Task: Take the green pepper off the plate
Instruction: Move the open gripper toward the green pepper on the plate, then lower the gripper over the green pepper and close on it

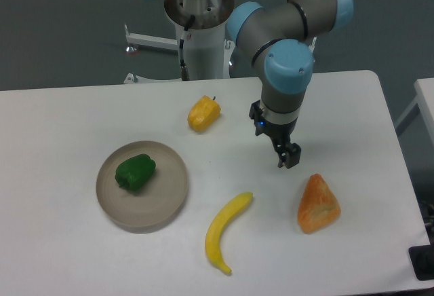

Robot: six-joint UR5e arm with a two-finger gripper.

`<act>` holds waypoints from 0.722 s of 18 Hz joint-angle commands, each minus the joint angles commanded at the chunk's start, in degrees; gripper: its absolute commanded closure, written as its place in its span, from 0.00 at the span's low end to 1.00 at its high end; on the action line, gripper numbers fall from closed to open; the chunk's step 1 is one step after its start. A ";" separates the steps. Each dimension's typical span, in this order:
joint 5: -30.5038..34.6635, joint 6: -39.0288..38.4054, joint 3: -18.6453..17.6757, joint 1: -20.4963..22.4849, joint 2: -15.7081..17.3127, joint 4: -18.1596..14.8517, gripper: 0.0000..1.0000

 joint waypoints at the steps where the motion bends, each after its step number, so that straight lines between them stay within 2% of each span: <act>1: 0.09 -0.26 -0.79 -1.13 0.09 0.00 0.00; 6: 0.62 -10.61 -2.12 -6.93 0.79 -0.09 0.00; 13: -0.17 -31.88 -2.91 -14.93 0.18 0.26 0.00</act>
